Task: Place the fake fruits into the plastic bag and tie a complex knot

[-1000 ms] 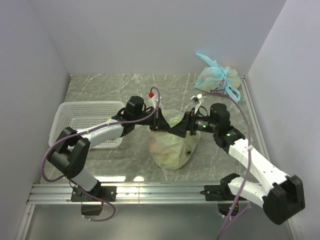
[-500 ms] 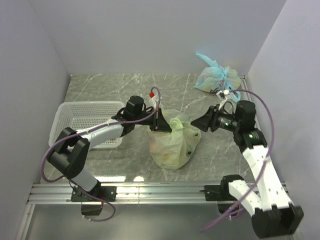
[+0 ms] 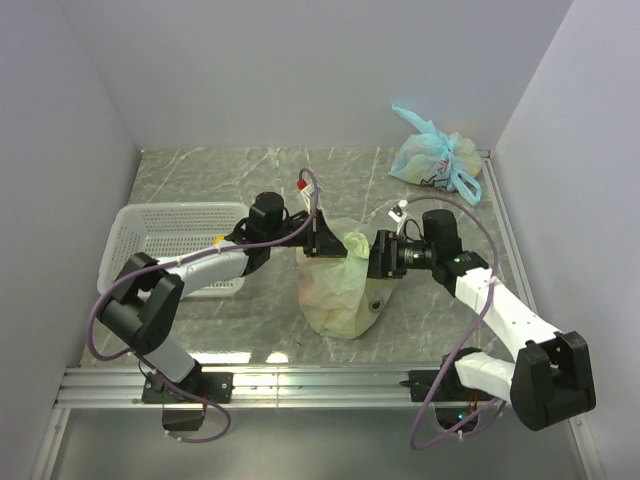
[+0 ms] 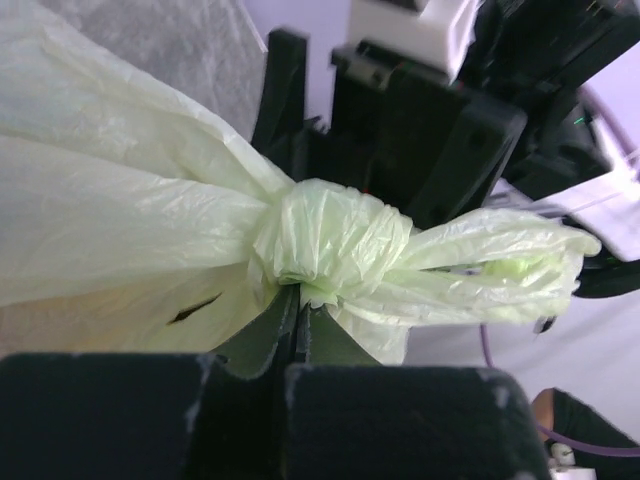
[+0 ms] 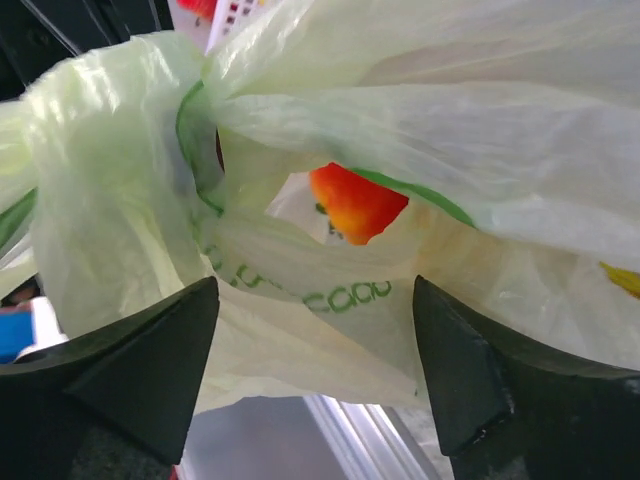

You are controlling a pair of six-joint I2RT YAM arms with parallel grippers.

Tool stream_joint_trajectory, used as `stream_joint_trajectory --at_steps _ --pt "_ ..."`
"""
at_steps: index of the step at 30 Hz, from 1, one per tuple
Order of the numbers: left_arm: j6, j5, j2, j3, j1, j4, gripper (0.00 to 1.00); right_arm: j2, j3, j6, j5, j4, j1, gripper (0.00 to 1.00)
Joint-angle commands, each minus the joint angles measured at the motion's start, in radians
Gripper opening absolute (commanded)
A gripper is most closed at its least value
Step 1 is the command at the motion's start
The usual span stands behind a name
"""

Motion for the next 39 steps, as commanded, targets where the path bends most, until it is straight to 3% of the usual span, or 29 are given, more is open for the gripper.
stream_joint_trajectory --at_steps 1,4,9,18,24,27,30,33,36,37,39 --pt "-0.139 -0.001 0.035 -0.014 -0.009 0.234 0.00 0.017 -0.015 0.069 -0.031 0.143 0.047 0.86" --pt "-0.257 0.018 0.078 -0.040 -0.026 0.450 0.00 0.063 -0.012 0.114 -0.046 0.210 0.064 0.88" --pt "-0.279 0.005 0.129 -0.038 -0.071 0.479 0.00 0.112 0.042 0.099 -0.084 0.284 0.081 0.88" --pt "-0.201 0.015 0.119 -0.032 -0.068 0.382 0.00 -0.048 0.106 -0.182 -0.078 -0.146 0.013 0.90" --pt "-0.160 0.030 0.104 -0.021 -0.068 0.316 0.00 -0.136 0.142 -0.282 -0.126 -0.289 -0.090 0.87" --pt "-0.146 0.036 0.101 -0.018 -0.068 0.310 0.00 -0.165 0.113 -0.229 -0.127 -0.216 -0.118 0.74" --pt "-0.146 0.038 0.098 -0.020 -0.066 0.311 0.00 -0.148 0.076 -0.156 -0.083 -0.112 -0.141 0.43" --pt "-0.131 0.035 0.090 -0.018 -0.068 0.291 0.00 -0.106 0.048 -0.121 -0.037 -0.034 -0.144 0.28" --pt "-0.123 0.039 0.095 -0.015 -0.066 0.282 0.00 -0.058 0.049 -0.109 -0.014 0.010 -0.100 0.30" --pt "-0.121 0.038 0.099 -0.012 -0.068 0.284 0.00 -0.047 0.056 -0.118 -0.002 0.008 -0.078 0.41" --pt "-0.126 0.036 0.106 -0.009 -0.068 0.287 0.00 -0.027 0.051 -0.095 -0.001 0.042 -0.037 0.52"
